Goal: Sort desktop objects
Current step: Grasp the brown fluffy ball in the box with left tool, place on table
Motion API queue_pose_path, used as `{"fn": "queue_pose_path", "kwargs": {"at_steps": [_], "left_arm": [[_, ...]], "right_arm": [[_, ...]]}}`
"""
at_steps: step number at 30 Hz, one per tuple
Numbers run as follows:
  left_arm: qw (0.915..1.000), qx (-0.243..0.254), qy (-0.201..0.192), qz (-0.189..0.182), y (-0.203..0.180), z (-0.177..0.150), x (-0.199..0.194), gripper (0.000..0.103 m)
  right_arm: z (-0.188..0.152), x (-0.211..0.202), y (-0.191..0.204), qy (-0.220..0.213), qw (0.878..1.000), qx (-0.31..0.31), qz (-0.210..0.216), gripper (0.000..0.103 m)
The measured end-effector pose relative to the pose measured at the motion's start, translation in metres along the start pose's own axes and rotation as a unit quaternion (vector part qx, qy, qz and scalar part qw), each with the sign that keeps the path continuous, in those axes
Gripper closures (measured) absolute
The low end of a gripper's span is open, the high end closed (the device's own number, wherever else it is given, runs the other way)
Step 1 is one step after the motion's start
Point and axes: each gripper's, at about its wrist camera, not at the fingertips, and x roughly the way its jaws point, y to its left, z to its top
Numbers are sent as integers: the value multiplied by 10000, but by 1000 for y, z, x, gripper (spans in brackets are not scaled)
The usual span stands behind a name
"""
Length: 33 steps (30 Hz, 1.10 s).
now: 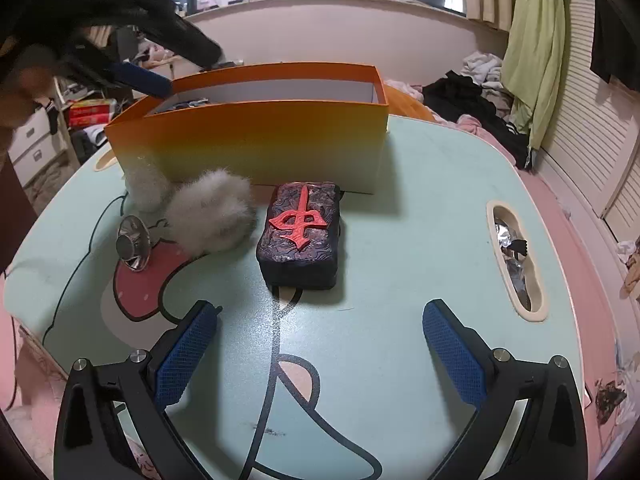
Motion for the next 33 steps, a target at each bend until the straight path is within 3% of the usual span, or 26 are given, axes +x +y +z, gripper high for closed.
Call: {"fn": "queue_pose_path", "kwargs": {"at_steps": [2,3,4,8,9,12,16,19,25,28,31,33], "left_arm": [[9998,-112,148,-94,4,5,12,41],[9996,-96,260,-104,5,8,19,57],[9992,-114,340,-147,6,10,24,62],[9985,-228,245,-426,13,14,24,70],[9982,-261,133,-515,16,14,19,79],[9955,-257,-490,-767,21,11,-13,81],[9857,-60,-1418,-912,20,-12,-76,82],[9807,-83,-1656,-1034,23,-35,-96,82],[9866,-67,-1218,-1080,15,-73,-37,81],[9824,226,-1765,-561,2,-87,-23,80],[9691,585,-2391,-155,-10,-102,-32,65],[9604,823,-2660,16,-15,-112,-45,25]], "right_arm": [[0,0,1,0,10000,4,-2,0],[0,0,1,-4,10000,4,2,0],[0,0,1,-9,10000,1,8,0],[1,0,2,-6,10000,-9,19,0],[1,0,3,-7,10000,-11,16,0],[2,0,3,-7,10000,-10,18,0],[1,0,3,-8,10000,-9,16,0],[2,0,3,-9,10000,-8,19,0],[2,0,3,-6,10000,-10,21,0],[2,0,4,-4,10000,-11,29,0],[2,0,4,-2,10000,-9,25,0],[2,0,4,2,10000,-13,22,0]]}}
